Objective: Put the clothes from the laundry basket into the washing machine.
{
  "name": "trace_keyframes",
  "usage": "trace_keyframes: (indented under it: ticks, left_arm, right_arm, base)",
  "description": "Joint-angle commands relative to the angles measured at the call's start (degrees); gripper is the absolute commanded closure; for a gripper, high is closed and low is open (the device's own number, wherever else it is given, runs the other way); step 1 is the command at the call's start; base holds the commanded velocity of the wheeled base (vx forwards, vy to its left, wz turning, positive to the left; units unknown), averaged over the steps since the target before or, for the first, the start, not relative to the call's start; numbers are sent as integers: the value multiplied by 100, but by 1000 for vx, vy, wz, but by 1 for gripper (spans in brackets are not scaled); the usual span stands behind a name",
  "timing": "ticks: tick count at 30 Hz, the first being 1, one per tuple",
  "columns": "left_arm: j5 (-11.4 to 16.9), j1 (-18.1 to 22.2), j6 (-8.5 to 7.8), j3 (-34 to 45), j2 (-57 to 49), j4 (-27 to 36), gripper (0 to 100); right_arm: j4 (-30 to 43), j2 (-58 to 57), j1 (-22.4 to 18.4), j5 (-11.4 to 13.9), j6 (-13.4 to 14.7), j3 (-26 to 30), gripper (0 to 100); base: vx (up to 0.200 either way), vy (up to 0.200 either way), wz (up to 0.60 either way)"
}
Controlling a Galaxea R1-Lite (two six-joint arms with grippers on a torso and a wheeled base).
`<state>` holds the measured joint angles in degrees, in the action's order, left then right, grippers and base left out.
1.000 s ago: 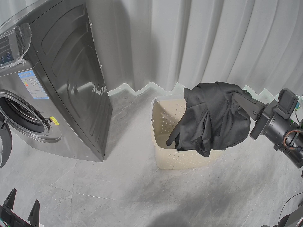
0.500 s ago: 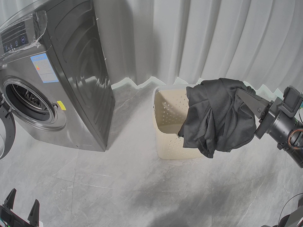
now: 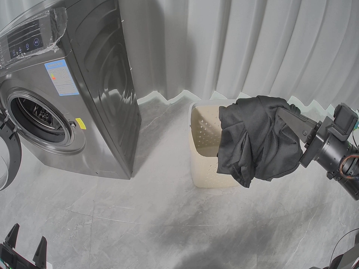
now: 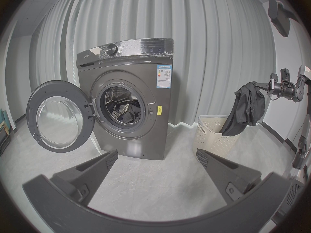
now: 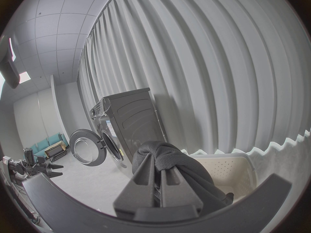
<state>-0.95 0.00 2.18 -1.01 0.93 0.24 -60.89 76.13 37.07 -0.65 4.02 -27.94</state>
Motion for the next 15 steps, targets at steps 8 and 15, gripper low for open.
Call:
trace_keyframes:
  ticks: [8, 15]
  left_arm:
    - [-2, 0, 2, 92, -93, 2, 0]
    - [-2, 0, 2, 84, -93, 2, 0]
  right_arm:
    - [-2, 51, 72, 3, 2, -1, 100]
    - [-2, 130, 81, 12, 11, 52, 100]
  base:
    - [0, 200, 0]
    - [0, 200, 0]
